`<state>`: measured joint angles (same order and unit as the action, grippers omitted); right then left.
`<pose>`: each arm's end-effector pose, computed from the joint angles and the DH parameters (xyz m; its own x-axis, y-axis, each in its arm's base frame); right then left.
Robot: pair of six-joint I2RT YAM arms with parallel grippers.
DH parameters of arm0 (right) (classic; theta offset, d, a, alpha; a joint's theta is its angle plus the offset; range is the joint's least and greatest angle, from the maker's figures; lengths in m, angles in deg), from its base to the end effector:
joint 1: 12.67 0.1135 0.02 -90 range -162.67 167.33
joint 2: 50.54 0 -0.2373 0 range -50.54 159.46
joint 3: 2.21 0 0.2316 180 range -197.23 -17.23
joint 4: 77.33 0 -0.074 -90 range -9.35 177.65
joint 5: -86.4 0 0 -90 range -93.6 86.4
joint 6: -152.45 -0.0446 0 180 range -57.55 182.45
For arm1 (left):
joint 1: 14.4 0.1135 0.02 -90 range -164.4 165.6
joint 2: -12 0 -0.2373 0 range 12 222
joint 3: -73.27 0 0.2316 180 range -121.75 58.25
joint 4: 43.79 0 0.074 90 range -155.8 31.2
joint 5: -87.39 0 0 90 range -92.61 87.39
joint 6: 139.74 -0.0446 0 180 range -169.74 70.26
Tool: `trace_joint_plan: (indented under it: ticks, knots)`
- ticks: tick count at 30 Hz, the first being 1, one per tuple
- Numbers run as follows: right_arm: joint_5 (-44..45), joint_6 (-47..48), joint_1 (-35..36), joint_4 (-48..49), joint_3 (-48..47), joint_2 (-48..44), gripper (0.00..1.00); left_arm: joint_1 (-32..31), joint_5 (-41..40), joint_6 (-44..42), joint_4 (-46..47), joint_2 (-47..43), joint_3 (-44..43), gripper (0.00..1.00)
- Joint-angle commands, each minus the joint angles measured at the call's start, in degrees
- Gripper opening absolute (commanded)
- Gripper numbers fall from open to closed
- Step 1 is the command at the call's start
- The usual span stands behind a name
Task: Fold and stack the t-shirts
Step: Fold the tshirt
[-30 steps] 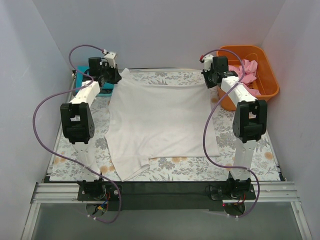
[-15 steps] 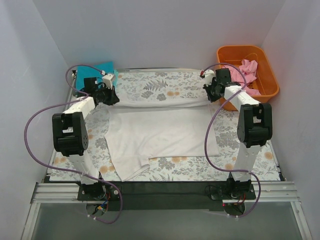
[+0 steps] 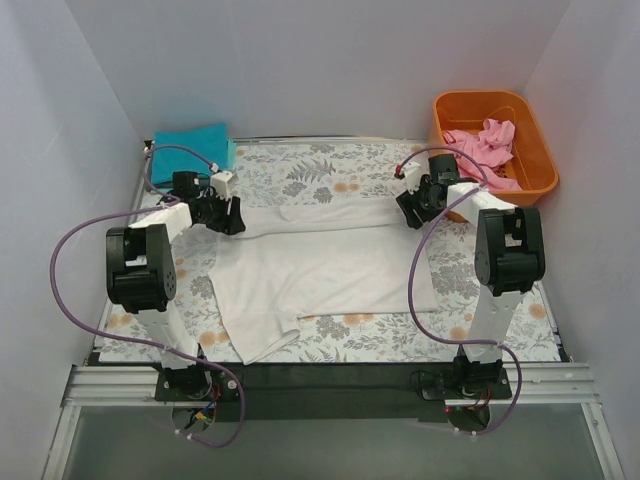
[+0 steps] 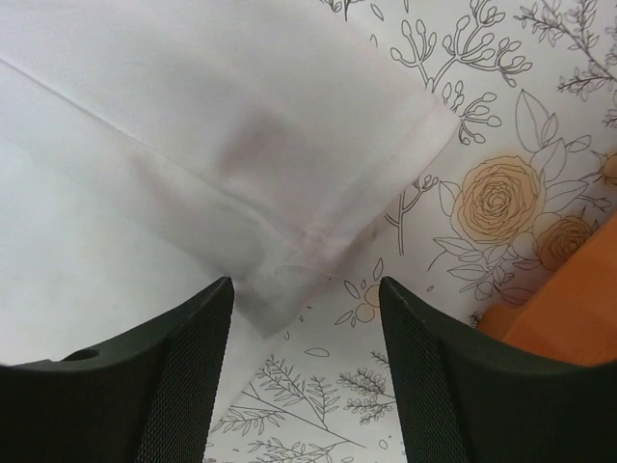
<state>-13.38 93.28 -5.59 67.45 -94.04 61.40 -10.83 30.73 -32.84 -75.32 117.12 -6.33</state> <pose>0.3893 0.0560 0.1570 -0.5894 -0.5821 -0.5601 -0.6049 0.7776 -0.1716 0.3523 -0.0026 0.1494 -0.8730 -0.2978 -0.3863 -0.0078 0.8004 -0.5994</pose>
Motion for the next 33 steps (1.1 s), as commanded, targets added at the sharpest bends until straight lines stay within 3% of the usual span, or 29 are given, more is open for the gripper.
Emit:
trace_joint_plan:
  ticks: [1, 10, 14, 23, 33]
  knots:
    - [-0.33, 3.27, -0.48, 0.08, -1.75, -5.32, 0.59, 0.12, 0.32, -1.97, -3.17, -4.31, -4.94, 0.54]
    - [-4.27, 4.85, -0.57, -6.15, -10.98, 0.11, 0.47, 0.12, -0.56, 4.97, -3.26, 4.72, -16.19, 0.52]
    - [-6.48, 5.12, -0.04, -8.53, -13.27, 2.75, 0.48, 0.12, -1.09, 6.73, -4.58, 9.57, -21.46, 0.53]
    - [-5.86, 7.4, 0.58, -12.31, -15.29, 7.24, 0.5, -0.23, -1.7, 7.35, -6.07, 12.65, -22.17, 0.55]
    - [-5.86, 9.25, 0.58, -14.42, -15.29, 7.94, 0.48, -0.67, -0.21, 7.88, -7.48, 13.97, -22.17, 0.45]
